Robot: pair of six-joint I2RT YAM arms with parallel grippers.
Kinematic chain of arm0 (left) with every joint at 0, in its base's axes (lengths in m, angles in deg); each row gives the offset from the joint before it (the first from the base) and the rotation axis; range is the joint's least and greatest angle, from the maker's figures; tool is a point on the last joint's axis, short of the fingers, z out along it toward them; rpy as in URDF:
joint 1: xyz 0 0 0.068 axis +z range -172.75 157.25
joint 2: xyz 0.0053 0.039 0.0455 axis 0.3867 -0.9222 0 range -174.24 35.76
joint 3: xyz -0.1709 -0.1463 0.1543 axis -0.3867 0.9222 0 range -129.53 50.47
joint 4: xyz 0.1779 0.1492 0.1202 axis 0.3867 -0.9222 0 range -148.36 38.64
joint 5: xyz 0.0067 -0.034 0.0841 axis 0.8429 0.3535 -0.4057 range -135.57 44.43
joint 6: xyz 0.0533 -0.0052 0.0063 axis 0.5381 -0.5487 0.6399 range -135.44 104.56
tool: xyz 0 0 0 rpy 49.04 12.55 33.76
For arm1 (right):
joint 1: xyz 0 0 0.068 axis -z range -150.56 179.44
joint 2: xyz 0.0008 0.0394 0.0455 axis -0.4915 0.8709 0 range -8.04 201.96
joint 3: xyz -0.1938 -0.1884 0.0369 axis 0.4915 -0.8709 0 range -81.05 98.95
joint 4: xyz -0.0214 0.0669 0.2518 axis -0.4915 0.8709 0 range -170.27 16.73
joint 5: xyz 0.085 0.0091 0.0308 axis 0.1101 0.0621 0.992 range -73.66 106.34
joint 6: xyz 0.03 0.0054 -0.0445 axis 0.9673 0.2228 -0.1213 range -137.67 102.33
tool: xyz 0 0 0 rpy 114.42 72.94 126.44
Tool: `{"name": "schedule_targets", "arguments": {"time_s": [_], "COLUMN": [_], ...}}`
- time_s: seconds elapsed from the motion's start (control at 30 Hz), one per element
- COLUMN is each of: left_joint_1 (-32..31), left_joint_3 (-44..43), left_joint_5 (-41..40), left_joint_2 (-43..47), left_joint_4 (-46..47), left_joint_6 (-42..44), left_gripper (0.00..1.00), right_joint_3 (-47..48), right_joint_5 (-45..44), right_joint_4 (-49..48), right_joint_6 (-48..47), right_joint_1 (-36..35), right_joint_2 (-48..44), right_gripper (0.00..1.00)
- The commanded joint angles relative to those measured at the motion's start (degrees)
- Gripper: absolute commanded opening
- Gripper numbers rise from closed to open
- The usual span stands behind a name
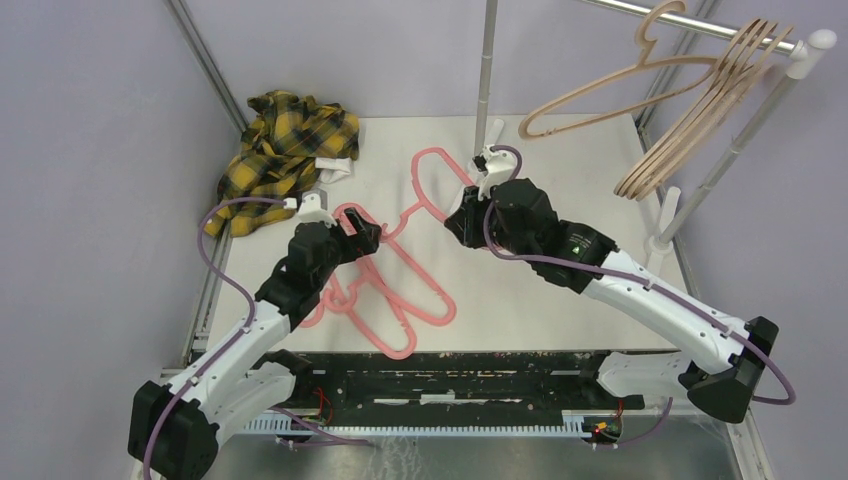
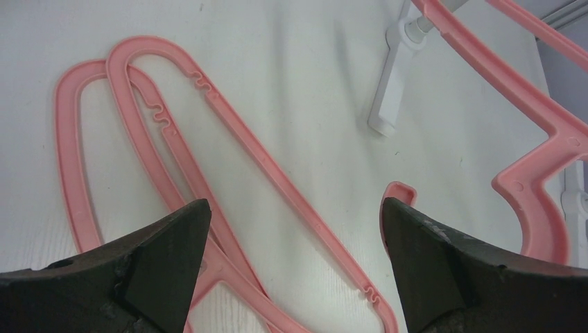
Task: Organize the hangers
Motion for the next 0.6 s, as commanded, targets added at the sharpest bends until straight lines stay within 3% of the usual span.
{"name": "schedule_targets", "arguments": {"time_s": [0.0, 0.27, 0.43, 0.57], "left_joint_1": [0.9, 0.9, 1.0, 1.0], "left_joint_3": [0.3, -1.5, -2.9, -5.1], "left_joint_5": [-3.3, -5.2, -4.7, -4.2], "left_joint_2": [0.4, 5.6, 2.0, -1.3], "left_joint_4": [-4.4, -4.9, -2.6, -2.2], "left_joint_6": [-0.1, 0.4, -0.1, -0.5], "left_gripper": [0.99, 0.99, 0.99, 0.99], "right_joint_3": [5.8, 0.5, -6.2, -9.8], "right_joint_5": [-8.7, -8.5, -1.5, -1.0], "right_joint_4": [-7.4, -6.5, -10.3, -13.0], "right_joint_6": [-2.3, -4.7, -2.2, -1.3], "right_joint_1": [0.3, 0.3, 0.1, -0.4], "right_joint_2": [-0.5, 3.4, 8.7, 10.4], "right_gripper": [0.01, 0.01, 0.01, 0.01]}}
